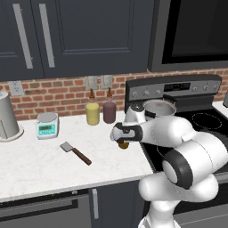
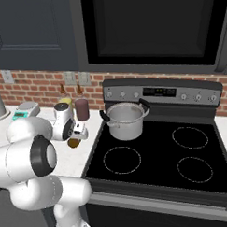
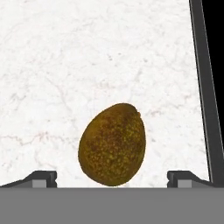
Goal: Put the lime and avocado in the pot. Retrieve the spatula and lightly stir the vegetables in the pot.
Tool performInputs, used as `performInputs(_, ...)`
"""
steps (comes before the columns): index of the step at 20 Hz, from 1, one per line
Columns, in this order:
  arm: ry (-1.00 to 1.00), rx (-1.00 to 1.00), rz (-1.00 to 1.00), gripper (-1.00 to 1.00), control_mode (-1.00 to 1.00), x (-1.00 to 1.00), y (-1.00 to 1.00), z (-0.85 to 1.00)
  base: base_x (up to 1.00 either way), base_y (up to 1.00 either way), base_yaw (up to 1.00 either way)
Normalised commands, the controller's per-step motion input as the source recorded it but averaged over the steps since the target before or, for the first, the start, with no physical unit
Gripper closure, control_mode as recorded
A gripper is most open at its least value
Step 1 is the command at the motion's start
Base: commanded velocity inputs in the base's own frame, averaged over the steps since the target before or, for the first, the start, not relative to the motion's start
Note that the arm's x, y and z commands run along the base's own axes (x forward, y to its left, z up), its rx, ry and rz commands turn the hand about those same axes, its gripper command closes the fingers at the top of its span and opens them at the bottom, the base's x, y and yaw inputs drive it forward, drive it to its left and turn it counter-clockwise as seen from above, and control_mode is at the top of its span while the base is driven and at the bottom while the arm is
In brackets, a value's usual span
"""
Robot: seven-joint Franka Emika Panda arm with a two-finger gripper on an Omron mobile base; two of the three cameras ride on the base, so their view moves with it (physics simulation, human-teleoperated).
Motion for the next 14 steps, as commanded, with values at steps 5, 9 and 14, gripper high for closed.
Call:
performInputs(5,0.02,0.0,0.0,-1.0,-1.0,0.0,0.0,-0.2,0.0,0.0,0.0)
performInputs(9,0.02,0.0,0.0,-1.0,-1.0,0.06,0.0,-0.17,0.0,0.0,0.0)
performInputs(14,0.0,0.0,0.0,-1.0,-1.0,0.16,0.0,-0.13,0.0,0.0,0.0)
